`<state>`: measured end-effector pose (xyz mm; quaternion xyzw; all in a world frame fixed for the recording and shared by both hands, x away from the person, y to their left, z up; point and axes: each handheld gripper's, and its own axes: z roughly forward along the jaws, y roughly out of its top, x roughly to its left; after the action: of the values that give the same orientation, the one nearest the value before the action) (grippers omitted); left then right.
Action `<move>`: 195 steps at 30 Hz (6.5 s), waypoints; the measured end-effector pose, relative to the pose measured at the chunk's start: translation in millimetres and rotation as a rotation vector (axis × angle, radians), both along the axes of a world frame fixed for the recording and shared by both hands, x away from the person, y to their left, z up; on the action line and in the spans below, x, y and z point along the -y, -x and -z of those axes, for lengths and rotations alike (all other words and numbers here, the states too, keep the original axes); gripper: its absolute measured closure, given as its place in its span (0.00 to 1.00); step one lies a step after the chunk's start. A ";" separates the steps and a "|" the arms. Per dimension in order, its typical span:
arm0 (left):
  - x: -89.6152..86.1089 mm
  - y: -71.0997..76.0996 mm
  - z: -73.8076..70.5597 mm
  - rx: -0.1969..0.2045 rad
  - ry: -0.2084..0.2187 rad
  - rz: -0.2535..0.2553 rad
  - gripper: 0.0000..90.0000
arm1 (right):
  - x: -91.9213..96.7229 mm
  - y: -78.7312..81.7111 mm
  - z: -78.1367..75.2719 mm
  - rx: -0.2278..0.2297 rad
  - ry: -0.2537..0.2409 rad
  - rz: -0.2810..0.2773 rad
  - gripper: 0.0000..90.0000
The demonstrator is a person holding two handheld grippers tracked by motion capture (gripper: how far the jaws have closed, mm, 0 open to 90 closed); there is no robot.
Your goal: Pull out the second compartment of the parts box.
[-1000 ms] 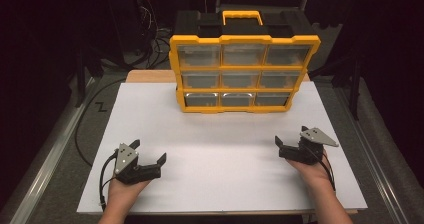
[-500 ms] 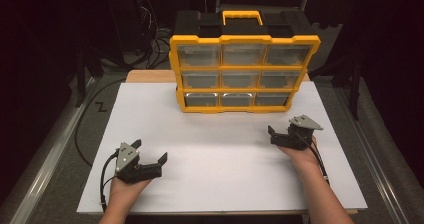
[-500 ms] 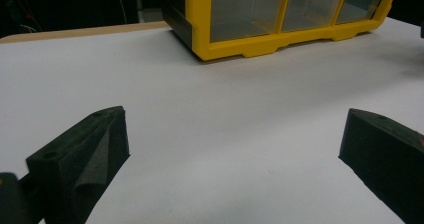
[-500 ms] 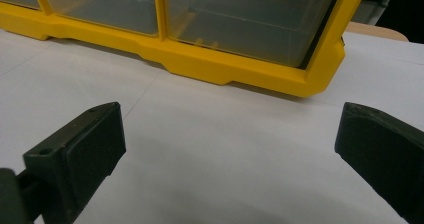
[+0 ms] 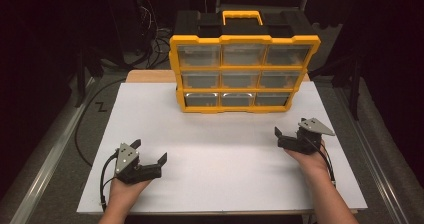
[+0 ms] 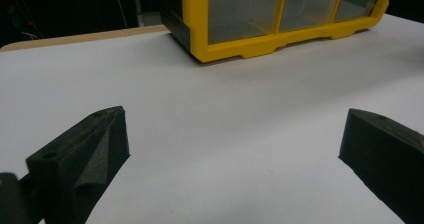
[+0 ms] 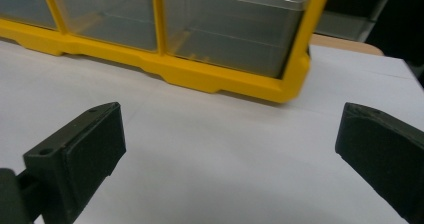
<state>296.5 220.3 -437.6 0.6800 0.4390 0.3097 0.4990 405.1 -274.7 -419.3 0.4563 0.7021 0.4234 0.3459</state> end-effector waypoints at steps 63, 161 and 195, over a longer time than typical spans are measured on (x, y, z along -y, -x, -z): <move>0.0 3.6 -1.0 0.010 0.015 0.023 0.01 | -59.3 35.3 14.9 0.169 0.774 -0.198 0.01; 1.3 4.3 -2.0 0.030 -0.002 0.049 0.01 | -158.2 -3.8 -71.6 0.629 1.278 -0.139 0.36; 1.6 4.3 -2.2 0.029 0.001 0.057 0.01 | -176.3 -37.1 -134.4 0.679 1.295 -0.079 0.51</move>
<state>292.1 218.7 -435.4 0.6875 0.4123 0.3048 0.5142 442.2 -98.5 -284.9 -0.0219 0.6817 0.0540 0.7293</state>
